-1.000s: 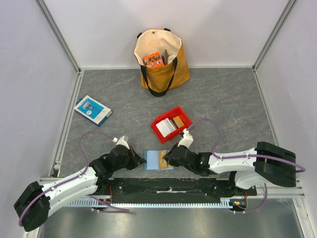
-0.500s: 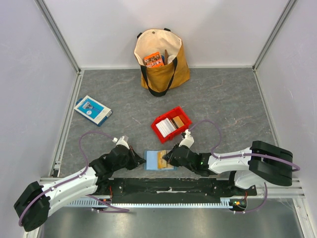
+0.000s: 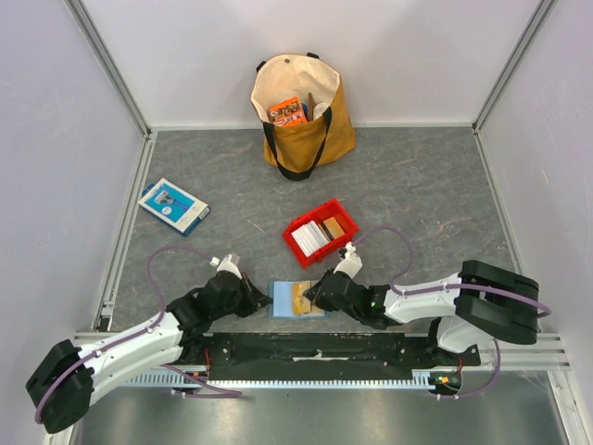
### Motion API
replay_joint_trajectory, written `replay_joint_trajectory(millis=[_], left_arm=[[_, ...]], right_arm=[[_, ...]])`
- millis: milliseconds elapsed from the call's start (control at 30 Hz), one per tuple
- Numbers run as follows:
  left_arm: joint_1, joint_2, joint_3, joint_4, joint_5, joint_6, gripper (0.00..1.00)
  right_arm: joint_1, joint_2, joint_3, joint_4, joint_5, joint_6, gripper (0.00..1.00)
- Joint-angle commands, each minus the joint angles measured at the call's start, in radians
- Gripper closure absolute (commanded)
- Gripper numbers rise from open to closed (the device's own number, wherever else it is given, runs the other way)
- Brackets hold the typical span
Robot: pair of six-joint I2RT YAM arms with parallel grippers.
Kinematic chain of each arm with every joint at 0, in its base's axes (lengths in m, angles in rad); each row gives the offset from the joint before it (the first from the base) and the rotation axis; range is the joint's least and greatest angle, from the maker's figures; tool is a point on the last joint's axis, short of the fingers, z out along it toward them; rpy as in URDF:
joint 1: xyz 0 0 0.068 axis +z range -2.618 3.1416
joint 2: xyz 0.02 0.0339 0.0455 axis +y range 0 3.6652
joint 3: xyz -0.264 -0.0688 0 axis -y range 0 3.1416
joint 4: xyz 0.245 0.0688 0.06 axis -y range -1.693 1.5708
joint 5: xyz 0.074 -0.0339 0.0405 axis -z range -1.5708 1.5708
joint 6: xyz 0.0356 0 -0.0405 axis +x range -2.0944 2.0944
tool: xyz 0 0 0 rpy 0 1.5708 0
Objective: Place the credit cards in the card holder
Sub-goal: Insert the credit card into the card holder.
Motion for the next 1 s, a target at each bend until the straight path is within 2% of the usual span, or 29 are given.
replay_joint_trajectory(millis=[0, 267, 367, 500, 600, 700, 767, 967], left_arm=[[-0.001, 0.008, -0.009, 0.019, -0.021, -0.026, 0.98], [-0.001, 0.0, -0.012, 0.019, -0.021, -0.03, 0.98], [-0.001, 0.01, -0.011, 0.02, -0.023, -0.03, 0.98], [0.0, 0.023, -0.001, 0.025, -0.023, -0.024, 0.98], [-0.001, 0.02, -0.001, 0.028, -0.023, -0.027, 0.98], [-0.003, 0.017, 0.0, 0.028, -0.024, -0.027, 0.98], [-0.001, 0.017, 0.003, 0.03, -0.026, -0.023, 0.98], [-0.001, 0.025, 0.005, 0.036, -0.023, -0.015, 0.98]], right_arm=[[0.015, 0.086, 0.013, -0.002, -0.029, -0.021, 1.0], [0.017, 0.106, 0.013, 0.026, -0.031, -0.013, 1.0], [0.018, 0.148, 0.042, 0.01, -0.08, -0.013, 1.0], [0.017, 0.183, 0.117, -0.105, -0.103, -0.041, 0.97], [0.017, 0.114, 0.119, -0.162, -0.051, -0.064, 0.84], [0.017, 0.048, 0.132, -0.259, 0.026, -0.087, 0.61], [0.017, 0.015, 0.149, -0.321, 0.058, -0.103, 0.49], [0.017, 0.023, 0.166, -0.292, 0.017, -0.142, 0.44]])
